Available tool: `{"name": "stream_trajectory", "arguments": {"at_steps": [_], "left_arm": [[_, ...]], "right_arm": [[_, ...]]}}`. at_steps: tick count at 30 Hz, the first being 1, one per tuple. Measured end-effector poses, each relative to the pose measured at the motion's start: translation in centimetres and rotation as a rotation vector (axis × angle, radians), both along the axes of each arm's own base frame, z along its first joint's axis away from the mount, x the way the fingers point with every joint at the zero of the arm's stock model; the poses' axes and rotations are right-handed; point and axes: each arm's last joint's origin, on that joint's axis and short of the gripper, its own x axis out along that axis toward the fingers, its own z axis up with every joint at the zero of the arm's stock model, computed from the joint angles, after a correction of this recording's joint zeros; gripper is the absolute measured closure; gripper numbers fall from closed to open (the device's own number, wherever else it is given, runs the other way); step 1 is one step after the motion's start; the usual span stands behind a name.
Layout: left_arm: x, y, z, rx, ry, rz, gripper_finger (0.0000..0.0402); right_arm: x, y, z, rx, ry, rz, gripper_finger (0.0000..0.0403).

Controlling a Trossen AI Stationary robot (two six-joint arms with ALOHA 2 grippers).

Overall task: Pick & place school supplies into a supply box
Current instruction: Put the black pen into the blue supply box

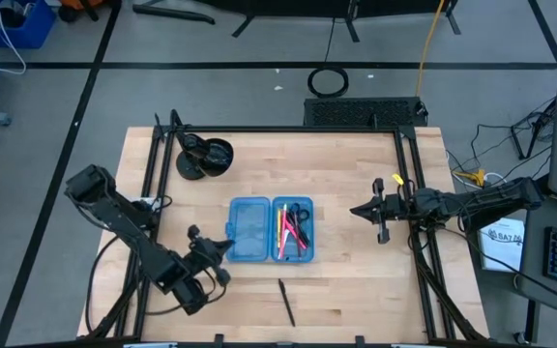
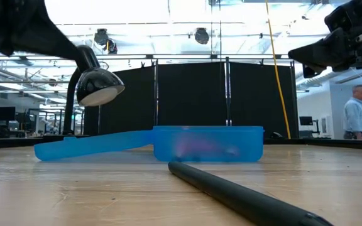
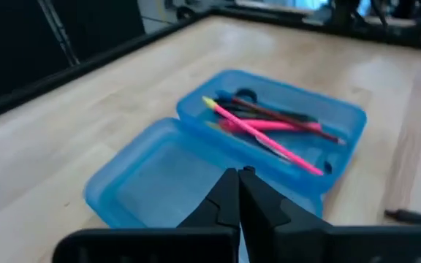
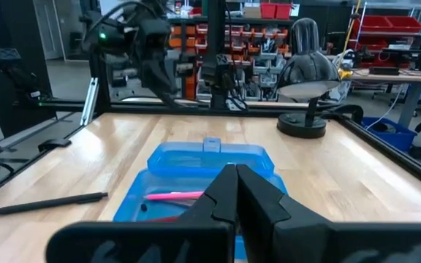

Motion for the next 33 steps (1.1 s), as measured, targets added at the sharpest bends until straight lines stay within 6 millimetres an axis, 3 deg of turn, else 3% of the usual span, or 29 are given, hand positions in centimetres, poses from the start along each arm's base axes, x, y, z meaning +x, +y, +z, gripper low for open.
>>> {"name": "stream_trajectory", "arguments": {"at_steps": [4, 10, 14, 19, 23, 28, 33], "left_arm": [[-0.8, 1.6, -1.4, 0.005, 0.048, 0.004, 0.0395], [-5.0, 6.4, -3.1, -0.087, -0.060, 0.111, 0.0398], [-6.7, 7.7, -4.4, -0.113, -0.156, 0.002, 0.0399], [-6.5, 8.0, -3.4, -0.122, -0.315, -0.369, 0.0399], [-6.6, 8.2, -2.4, 0.059, -0.406, -0.705, 0.0400], [-5.7, 9.1, -2.2, 0.248, -0.328, -0.789, 0.0400], [-4.7, 11.6, -1.5, 0.252, -0.253, -0.833, 0.0400]], "right_arm": [[0.0, -0.1, 0.1, 0.001, -0.015, -0.025, 0.0403], [0.0, -0.2, 0.0, 0.021, -0.004, -0.083, 0.0403], [0.0, -0.2, 0.1, 0.091, -0.010, -0.082, 0.0403], [0.0, -0.2, 0.1, 0.145, -0.018, -0.081, 0.0403], [0.0, -0.2, 0.6, 0.155, -0.066, -0.077, 0.0403], [-0.1, -0.1, 1.9, 0.166, -0.192, -0.006, 0.0403], [-0.1, 0.0, 1.9, 0.158, -0.197, 0.023, 0.0403]]}}
